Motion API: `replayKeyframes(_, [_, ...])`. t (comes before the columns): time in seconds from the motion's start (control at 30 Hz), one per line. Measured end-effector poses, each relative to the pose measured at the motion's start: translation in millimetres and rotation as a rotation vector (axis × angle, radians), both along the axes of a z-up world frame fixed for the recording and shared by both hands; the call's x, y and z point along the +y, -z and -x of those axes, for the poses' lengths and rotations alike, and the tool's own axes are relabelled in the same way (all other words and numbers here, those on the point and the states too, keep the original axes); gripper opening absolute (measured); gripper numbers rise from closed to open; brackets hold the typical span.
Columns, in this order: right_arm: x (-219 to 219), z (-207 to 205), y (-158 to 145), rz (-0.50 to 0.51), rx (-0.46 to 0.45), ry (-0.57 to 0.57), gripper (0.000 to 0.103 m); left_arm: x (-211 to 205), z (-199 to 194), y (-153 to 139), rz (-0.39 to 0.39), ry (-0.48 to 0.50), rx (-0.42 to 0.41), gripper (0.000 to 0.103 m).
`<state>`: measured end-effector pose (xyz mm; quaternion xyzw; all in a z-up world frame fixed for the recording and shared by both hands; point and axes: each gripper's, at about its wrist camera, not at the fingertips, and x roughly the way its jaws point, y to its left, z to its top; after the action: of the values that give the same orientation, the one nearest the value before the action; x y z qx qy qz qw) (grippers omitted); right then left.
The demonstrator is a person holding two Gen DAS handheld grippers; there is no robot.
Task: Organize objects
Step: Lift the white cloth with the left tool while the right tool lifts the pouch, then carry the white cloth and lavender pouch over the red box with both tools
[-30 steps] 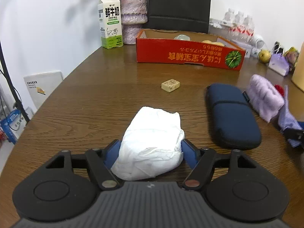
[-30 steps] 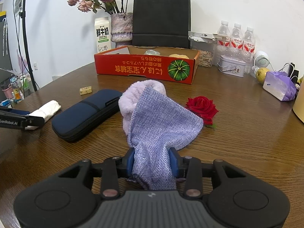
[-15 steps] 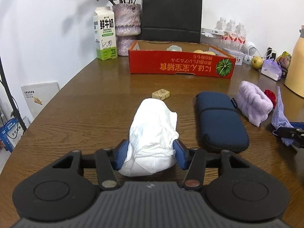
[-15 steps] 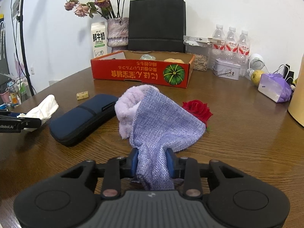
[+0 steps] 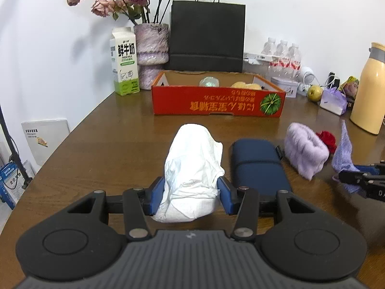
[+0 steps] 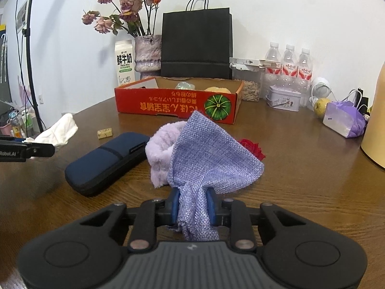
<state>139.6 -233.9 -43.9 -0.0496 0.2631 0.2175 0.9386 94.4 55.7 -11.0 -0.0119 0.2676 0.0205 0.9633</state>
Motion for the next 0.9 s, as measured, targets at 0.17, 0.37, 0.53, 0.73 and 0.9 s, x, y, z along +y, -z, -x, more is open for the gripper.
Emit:
replayKeyframes(0.17, [2.4,-2.1,-6.8,-0.01,-0.028,0.004,0.022,-8.9,-5.7,-9.3,0.007,0.02,-0.032,0.049])
replayKeyframes(0.37, [8.8,-8.1,-17.1,-0.018,-0.065,0.003,0.022,-19.3,-17.1,-20.1,0.024,0.041,-0.065,0.049])
replayKeyframes(0.53, [16.8,-16.5,-29.2,-0.027,-0.1,-0.004,0.022,-25.3,-30.1,-30.2,0.04,0.052,-0.092,0.049])
replayKeyframes(0.73, [28.5,-30.6,-43.0,-0.037,-0.135,-0.016,0.022,-29.9,-48.5,-42.7,0.046,0.058,-0.119,0.049])
replayKeyframes(0.9, [38.3,-45.2,-54.2,-0.044,-0.158,-0.018,0.022,-30.1,-68.7,-50.6,0.049,0.052,-0.129,0.049])
